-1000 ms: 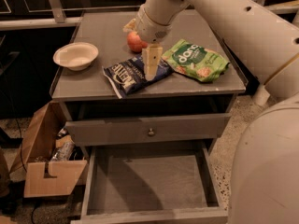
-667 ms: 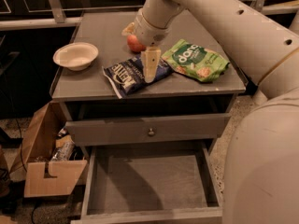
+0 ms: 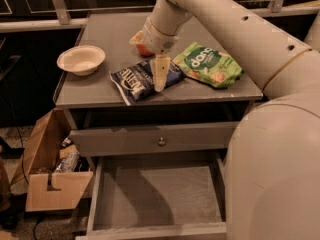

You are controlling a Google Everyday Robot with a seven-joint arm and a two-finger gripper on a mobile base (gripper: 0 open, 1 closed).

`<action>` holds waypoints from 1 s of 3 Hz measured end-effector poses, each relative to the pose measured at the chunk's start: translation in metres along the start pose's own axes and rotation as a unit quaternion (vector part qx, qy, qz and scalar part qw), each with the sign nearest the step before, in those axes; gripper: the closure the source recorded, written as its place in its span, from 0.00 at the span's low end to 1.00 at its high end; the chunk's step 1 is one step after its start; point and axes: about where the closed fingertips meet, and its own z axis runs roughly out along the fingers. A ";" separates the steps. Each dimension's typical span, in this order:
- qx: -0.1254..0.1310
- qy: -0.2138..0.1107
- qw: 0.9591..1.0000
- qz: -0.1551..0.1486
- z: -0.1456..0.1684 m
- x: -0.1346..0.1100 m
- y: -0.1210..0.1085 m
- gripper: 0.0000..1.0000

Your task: Place blue chip bag into middle drawer

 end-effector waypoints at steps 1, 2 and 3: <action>0.000 0.000 1.000 0.000 0.000 0.000 0.000 0.00; -0.012 0.004 1.000 0.002 0.009 0.002 0.004 0.00; -0.022 0.005 1.000 0.014 0.019 0.007 0.012 0.00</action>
Offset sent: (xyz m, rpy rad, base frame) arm -0.0021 -0.0008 -0.0132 -0.0407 0.0235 0.0083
